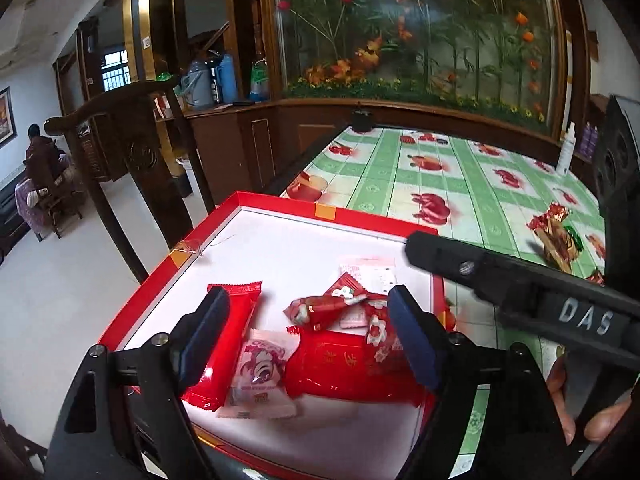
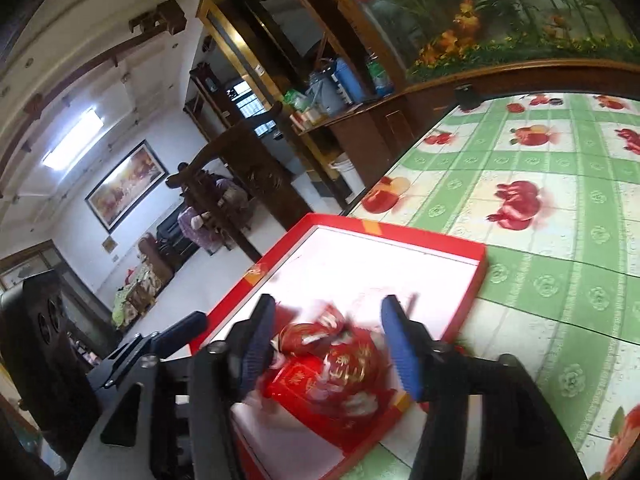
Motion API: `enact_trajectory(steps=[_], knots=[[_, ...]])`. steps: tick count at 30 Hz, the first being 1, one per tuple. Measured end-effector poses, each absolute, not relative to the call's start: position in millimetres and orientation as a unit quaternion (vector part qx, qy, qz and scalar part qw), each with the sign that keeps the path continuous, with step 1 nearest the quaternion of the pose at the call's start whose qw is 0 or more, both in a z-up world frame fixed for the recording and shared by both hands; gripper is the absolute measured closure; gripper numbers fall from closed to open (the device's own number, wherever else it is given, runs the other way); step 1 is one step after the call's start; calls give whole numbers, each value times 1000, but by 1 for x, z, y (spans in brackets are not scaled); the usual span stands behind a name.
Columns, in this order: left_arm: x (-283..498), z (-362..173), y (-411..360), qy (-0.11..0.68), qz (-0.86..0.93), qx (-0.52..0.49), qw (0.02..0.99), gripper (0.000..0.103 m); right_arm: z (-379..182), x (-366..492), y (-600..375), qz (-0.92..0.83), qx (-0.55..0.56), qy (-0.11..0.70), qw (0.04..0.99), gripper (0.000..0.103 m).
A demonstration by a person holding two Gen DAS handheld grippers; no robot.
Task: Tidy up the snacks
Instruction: 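Carry both packets into the gift box and open both tools to release, then move both open tools back over the snack pile on the table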
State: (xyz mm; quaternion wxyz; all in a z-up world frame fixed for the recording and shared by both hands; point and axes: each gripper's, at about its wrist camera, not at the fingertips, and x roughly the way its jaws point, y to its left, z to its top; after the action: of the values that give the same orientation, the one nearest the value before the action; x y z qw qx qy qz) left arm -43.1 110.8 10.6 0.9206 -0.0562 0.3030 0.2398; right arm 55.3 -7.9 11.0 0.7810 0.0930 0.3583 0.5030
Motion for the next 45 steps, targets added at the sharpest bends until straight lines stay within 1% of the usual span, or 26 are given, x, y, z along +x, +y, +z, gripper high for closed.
enact_trajectory(steps=[3, 5, 10, 17, 21, 25, 28, 30, 36, 39, 42, 45], knots=[[-39, 8, 103, 314, 222, -66, 921, 21, 11, 65, -25, 487, 128, 358, 786, 37], [-34, 5, 93, 325, 206, -65, 921, 21, 10, 75, -41, 469, 151, 366, 789, 37], [-26, 5, 57, 339, 167, -35, 925, 21, 17, 93, -85, 426, 152, 353, 819, 37], [3, -2, 6, 376, 101, -5, 921, 22, 21, 131, -217, 327, 188, 330, 866, 35], [34, -9, -19, 397, 80, -11, 914, 22, 18, 152, -282, 274, 215, 327, 878, 35], [73, -7, -33, 397, 95, -28, 912, 22, 12, 171, -323, 247, 252, 328, 876, 35], [102, -4, -34, 385, 124, -50, 913, 22, 14, 178, -326, 241, 258, 322, 878, 35], [120, 2, -27, 356, 156, -76, 918, 22, 16, 185, -321, 241, 247, 316, 884, 35], [134, 3, -1, 296, 231, -128, 918, 22, 13, 211, -295, 258, 216, 324, 884, 35], [138, -10, 5, 320, 231, -124, 910, 22, 6, 233, -275, 252, 207, 338, 883, 35], [142, -19, 9, 358, 196, -138, 903, 22, -4, 254, -254, 257, 191, 375, 870, 35], [140, -18, 5, 364, 172, -135, 906, 22, -9, 249, -240, 280, 160, 400, 858, 35]])
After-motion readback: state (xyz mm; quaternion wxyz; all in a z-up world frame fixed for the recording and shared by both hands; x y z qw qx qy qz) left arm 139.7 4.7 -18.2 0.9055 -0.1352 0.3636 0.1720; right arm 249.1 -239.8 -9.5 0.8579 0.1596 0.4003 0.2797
